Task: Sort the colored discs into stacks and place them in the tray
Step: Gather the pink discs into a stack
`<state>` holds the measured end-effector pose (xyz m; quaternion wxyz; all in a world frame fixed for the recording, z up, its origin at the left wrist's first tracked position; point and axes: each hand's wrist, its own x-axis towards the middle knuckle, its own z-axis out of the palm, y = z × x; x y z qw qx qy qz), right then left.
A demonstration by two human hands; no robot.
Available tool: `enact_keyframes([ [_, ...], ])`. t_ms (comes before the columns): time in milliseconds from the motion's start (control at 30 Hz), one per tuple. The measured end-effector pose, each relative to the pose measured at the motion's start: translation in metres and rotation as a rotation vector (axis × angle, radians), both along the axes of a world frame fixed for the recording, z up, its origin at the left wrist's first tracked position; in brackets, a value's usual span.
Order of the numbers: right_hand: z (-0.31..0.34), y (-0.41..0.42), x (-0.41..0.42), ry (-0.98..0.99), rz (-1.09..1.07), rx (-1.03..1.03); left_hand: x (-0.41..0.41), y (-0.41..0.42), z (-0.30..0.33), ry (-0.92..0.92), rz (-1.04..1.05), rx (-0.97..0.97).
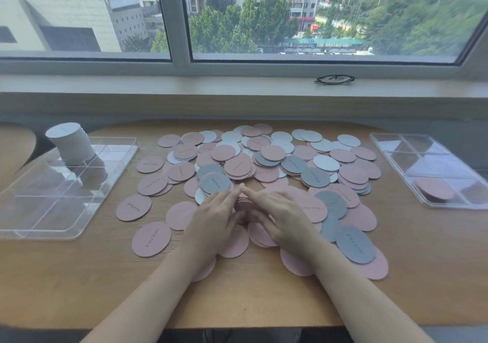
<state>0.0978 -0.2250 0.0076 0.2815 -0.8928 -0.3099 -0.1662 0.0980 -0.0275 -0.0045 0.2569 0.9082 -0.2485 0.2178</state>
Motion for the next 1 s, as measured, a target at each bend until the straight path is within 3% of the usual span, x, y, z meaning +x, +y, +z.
enact_keyframes([
  [100, 0.004, -0.007, 0.001, -0.052, -0.122, -0.029, -0.003, 0.001, 0.002, -0.011, -0.021, -0.006],
  [233, 0.007, -0.028, 0.008, -0.001, -0.478, -0.086, -0.005, 0.003, 0.006, 0.036, -0.002, -0.076],
  [333, 0.007, -0.037, 0.008, 0.190, -0.512, -0.255, -0.007, 0.003, 0.009, 0.068, 0.012, -0.131],
  [433, 0.006, -0.033, 0.007, 0.213, -0.484, -0.385, -0.007, 0.003, 0.011, 0.088, 0.002, -0.147],
  [867, 0.007, -0.030, 0.007, 0.067, -0.403, -0.068, -0.008, 0.004, 0.012, 0.126, -0.030, -0.170],
  [1000, 0.009, -0.031, 0.007, 0.101, -0.388, 0.055, -0.008, 0.005, 0.013, 0.140, -0.049, -0.179],
])
